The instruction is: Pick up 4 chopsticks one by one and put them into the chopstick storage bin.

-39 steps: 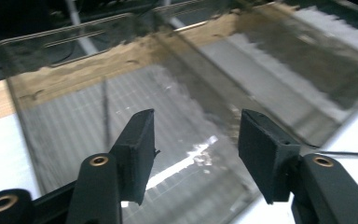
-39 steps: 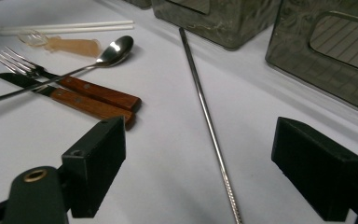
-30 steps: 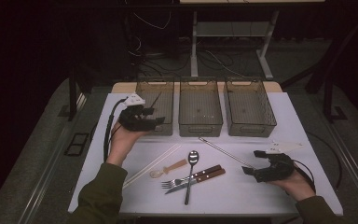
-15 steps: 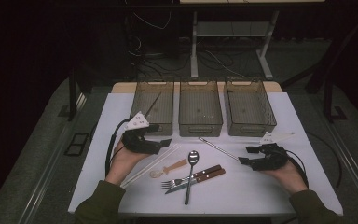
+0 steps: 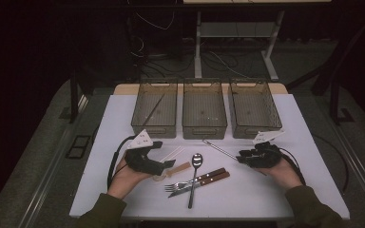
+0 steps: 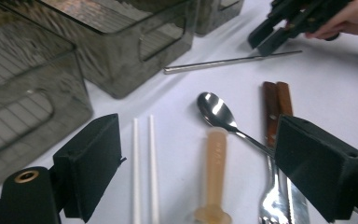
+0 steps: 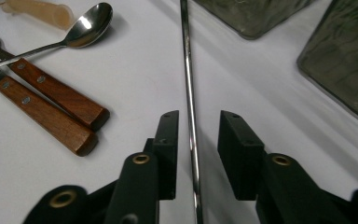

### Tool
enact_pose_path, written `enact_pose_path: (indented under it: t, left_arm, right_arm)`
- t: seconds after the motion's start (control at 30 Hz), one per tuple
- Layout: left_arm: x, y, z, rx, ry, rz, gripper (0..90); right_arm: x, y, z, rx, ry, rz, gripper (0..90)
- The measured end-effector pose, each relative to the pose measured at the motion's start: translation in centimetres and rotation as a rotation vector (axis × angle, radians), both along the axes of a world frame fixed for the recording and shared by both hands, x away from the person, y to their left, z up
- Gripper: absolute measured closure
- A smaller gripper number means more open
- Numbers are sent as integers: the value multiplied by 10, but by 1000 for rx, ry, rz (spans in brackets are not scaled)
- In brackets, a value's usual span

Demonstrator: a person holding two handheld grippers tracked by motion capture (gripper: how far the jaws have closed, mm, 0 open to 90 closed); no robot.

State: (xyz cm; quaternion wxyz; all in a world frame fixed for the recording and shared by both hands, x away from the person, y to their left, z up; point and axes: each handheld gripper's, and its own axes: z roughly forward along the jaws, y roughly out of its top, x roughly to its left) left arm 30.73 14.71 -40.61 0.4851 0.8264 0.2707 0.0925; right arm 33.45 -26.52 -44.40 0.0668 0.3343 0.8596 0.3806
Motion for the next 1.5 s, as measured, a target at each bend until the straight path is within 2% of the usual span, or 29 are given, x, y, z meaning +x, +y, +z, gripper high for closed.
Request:
enact_pose_path:
  t: [0.27, 0.53, 0.83, 1.07, 1.13, 1.23, 1.5]
  left_arm:
    - [-5, -5, -8, 24, 11, -18, 109]
    - [-4, -6, -9, 25, 8, -24, 103]
    - [-4, -9, -10, 22, 16, -35, 104]
    - [-4, -8, -9, 23, 7, -60, 104]
    - [-4, -9, -9, 18, 4, -64, 104]
    - [-4, -11, -8, 27, -7, -85, 104]
    - [-2, -16, 1, 26, -20, -121, 109]
  right_arm:
    - [4, 9, -6, -35, -13, 29, 793]
    - [-1, 15, -7, -97, -73, 66, 828]
    - [-1, 15, -7, -96, -82, 77, 864]
    - [1, 9, -4, -78, -39, 88, 865]
    - [1, 6, -2, -52, -33, 91, 866]
    - [1, 0, 5, -14, -39, 93, 866]
    - [-4, -3, 21, 31, -38, 145, 866]
